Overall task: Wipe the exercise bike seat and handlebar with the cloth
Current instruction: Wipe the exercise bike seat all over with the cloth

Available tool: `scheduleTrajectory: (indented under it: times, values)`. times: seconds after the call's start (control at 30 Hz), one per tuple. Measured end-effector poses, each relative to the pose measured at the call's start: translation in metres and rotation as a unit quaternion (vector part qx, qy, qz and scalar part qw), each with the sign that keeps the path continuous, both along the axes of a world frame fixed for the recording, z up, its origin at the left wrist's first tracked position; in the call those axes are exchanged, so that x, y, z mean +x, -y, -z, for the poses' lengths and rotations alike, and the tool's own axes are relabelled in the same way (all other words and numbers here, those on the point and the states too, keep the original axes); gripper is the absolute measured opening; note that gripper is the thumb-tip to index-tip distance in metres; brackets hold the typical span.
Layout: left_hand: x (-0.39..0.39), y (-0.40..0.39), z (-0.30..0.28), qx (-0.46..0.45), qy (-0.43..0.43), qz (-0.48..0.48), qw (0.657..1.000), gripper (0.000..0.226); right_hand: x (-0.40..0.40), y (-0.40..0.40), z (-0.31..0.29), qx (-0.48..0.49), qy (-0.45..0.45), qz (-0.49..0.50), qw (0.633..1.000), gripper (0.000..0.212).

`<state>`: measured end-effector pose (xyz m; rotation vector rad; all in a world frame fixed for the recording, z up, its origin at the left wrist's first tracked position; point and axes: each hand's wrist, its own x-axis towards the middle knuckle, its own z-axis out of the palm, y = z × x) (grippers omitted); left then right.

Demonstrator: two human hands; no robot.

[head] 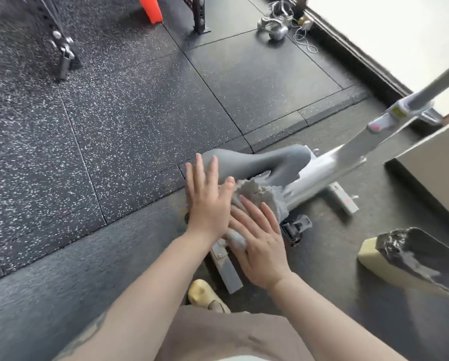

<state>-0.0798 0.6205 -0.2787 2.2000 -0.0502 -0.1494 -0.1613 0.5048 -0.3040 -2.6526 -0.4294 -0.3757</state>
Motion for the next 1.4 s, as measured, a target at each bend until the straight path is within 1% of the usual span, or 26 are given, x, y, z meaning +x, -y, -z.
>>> scheduleTrajectory:
  times: [0.03,0.1,0.17,0.23,0.3,0.37,0.43,0.5,0.57,0.6,0.63,0.7,0.77,0.8,0.87,0.93,0.97,1.0,1.07,1.13,1.17,1.23,1.3,1.33,1.37,1.4]
  values:
    - [-0.002,0.003,0.001,0.01,0.003,-0.004,1.0,0.056,0.0,-0.008,-0.004,0.038,-0.021,0.071,0.997,0.044]
    - [-0.005,0.007,0.002,0.056,0.021,-0.007,0.998,0.055,0.014,-0.019,-0.02,0.085,-0.069,0.19,0.976,0.048]
    - [-0.008,0.01,0.002,0.108,0.045,0.001,0.993,0.059,0.03,-0.024,-0.032,0.086,-0.121,0.246,0.958,0.049]
    - [-0.007,0.009,0.004,0.124,0.045,0.016,0.991,0.059,0.024,-0.026,-0.033,0.049,-0.134,0.218,0.965,0.053]
    - [-0.003,0.004,0.008,0.137,0.03,0.042,0.989,0.056,-0.001,-0.021,-0.032,0.001,-0.127,0.138,0.982,0.059]
    - [0.001,0.0,0.012,0.157,0.016,0.061,0.986,0.058,-0.018,-0.008,-0.03,-0.051,-0.136,0.062,0.988,0.065]
    - [0.004,0.0,0.012,0.173,0.012,0.064,0.983,0.059,0.0,0.004,-0.031,-0.079,-0.131,0.043,0.987,0.064]
    - [0.006,0.002,0.01,0.174,0.004,0.062,0.983,0.058,0.028,0.001,-0.038,-0.063,-0.146,0.094,0.983,0.058]
    - [0.005,0.001,0.006,0.161,-0.003,0.063,0.985,0.057,0.026,-0.019,-0.037,-0.017,-0.157,0.168,0.973,0.058]
    - [0.005,0.0,0.005,0.159,-0.004,0.07,0.985,0.057,0.015,-0.029,-0.034,0.006,-0.151,0.187,0.971,0.059]
    - [0.005,-0.002,0.004,0.163,-0.002,0.082,0.983,0.058,-0.001,-0.038,-0.03,0.017,-0.146,0.183,0.972,0.06]
    - [0.004,-0.009,0.005,0.175,0.011,0.105,0.979,0.059,-0.022,-0.034,-0.029,-0.012,-0.139,0.128,0.982,0.061]
    - [0.006,-0.015,0.006,0.181,0.029,0.13,0.974,0.06,-0.007,-0.012,-0.03,-0.056,-0.138,0.1,0.984,0.061]
    - [0.007,-0.017,0.005,0.183,0.032,0.144,0.972,0.061,0.007,-0.005,-0.034,-0.057,-0.154,0.12,0.979,0.058]
    - [0.008,-0.025,0.005,0.184,0.038,0.173,0.967,0.061,0.029,-0.011,-0.039,-0.004,-0.171,0.215,0.961,0.053]
    - [0.012,-0.035,0.004,0.182,0.059,0.208,0.959,0.06,0.035,-0.039,-0.038,0.044,-0.144,0.306,0.94,0.052]
    - [0.016,-0.042,0.004,0.172,0.071,0.228,0.956,0.058,0.03,-0.054,-0.033,0.052,-0.13,0.332,0.933,0.053]
    - [0.021,-0.049,0.003,0.155,0.081,0.248,0.953,0.056,0.021,-0.067,-0.028,0.055,-0.116,0.342,0.931,0.056]
    - [0.032,-0.058,0.002,0.121,0.089,0.282,0.948,0.053,0.004,-0.075,-0.024,0.049,-0.112,0.308,0.943,0.061]
    - [0.04,-0.062,0.001,0.123,0.094,0.313,0.937,0.053,0.009,-0.055,-0.025,0.019,-0.121,0.269,0.955,0.054]
    - [0.043,-0.062,0.002,0.131,0.102,0.324,0.931,0.054,0.02,-0.043,-0.029,0.018,-0.133,0.27,0.954,0.05]
    - [0.044,-0.062,0.003,0.138,0.108,0.338,0.925,0.055,0.045,-0.029,-0.035,0.048,-0.152,0.337,0.928,0.048]
    - [0.045,-0.064,0.004,0.125,0.099,0.346,0.925,0.055,0.058,-0.044,-0.035,0.059,-0.135,0.434,0.889,0.048]
    - [0.046,-0.065,0.004,0.113,0.094,0.35,0.925,0.054,0.057,-0.061,-0.031,0.044,-0.12,0.466,0.875,0.048]
    - [0.048,-0.067,0.003,0.098,0.089,0.355,0.926,0.053,0.049,-0.079,-0.026,0.028,-0.107,0.472,0.875,0.05]
    - [0.051,-0.069,0.003,0.082,0.084,0.361,0.925,0.052,0.038,-0.096,-0.021,0.013,-0.096,0.453,0.886,0.052]
